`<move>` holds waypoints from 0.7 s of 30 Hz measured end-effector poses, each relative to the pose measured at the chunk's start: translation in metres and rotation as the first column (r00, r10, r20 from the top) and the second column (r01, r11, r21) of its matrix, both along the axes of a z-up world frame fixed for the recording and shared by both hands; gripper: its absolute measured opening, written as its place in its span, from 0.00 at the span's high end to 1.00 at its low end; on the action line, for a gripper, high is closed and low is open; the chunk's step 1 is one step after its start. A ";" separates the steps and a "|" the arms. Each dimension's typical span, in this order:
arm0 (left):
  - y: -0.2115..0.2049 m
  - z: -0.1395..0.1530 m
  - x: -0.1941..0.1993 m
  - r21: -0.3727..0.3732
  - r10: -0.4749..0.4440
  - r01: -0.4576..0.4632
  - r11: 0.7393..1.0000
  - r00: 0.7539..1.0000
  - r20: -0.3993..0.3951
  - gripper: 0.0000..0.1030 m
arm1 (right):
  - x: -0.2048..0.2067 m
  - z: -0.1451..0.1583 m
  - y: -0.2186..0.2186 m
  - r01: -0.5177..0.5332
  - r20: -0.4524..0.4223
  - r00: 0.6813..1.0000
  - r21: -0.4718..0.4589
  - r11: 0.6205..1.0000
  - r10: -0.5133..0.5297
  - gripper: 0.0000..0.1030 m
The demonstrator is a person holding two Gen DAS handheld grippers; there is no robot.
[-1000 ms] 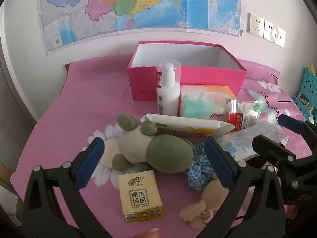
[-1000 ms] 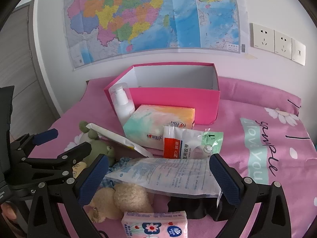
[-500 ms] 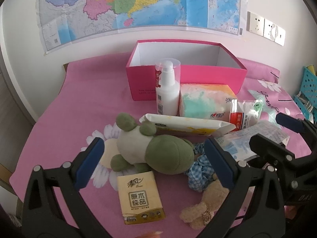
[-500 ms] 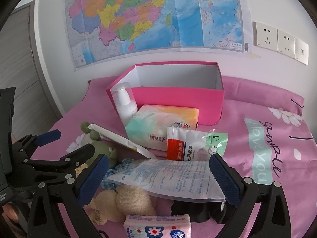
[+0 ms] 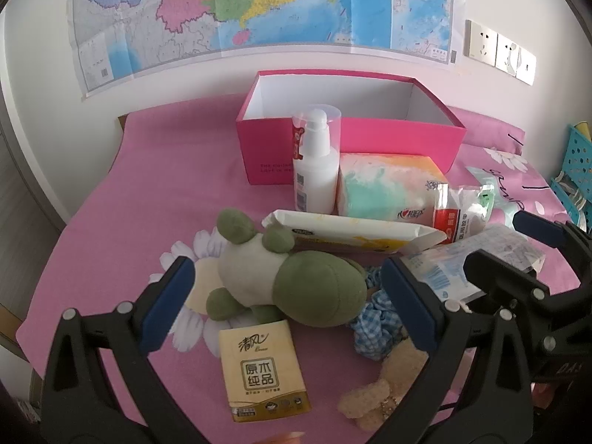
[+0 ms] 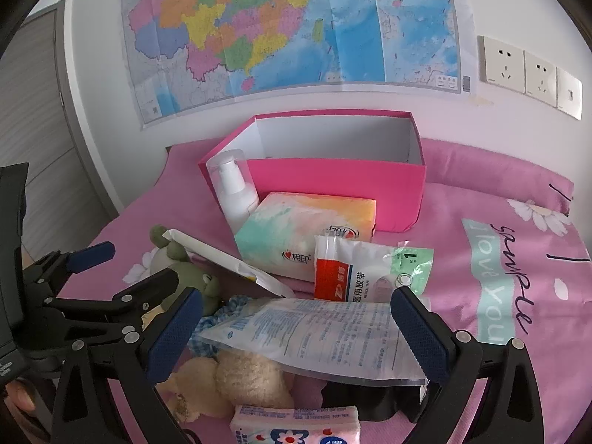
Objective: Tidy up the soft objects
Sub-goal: 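Reach the right gripper toward the white-and-yellow wet-wipes pack, then grasp the white-and-yellow wet-wipes pack with the right gripper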
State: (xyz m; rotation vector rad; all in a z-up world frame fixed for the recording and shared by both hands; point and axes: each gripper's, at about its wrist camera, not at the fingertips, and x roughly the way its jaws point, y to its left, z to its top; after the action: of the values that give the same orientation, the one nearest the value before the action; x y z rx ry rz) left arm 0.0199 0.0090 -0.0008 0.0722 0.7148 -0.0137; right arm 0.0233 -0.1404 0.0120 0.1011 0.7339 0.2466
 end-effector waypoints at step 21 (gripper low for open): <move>0.025 -0.005 0.046 -0.009 -0.168 0.168 0.986 0.985 -0.035 0.02 | 0.040 -0.020 0.030 -0.163 -0.094 0.982 0.007 0.987 0.163 0.66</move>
State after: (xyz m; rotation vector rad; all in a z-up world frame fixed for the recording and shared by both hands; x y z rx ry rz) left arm 0.0655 0.0343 -0.0055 0.1263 0.7426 -0.1792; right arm 0.0629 -0.1101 -0.0084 0.0523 0.8374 0.4002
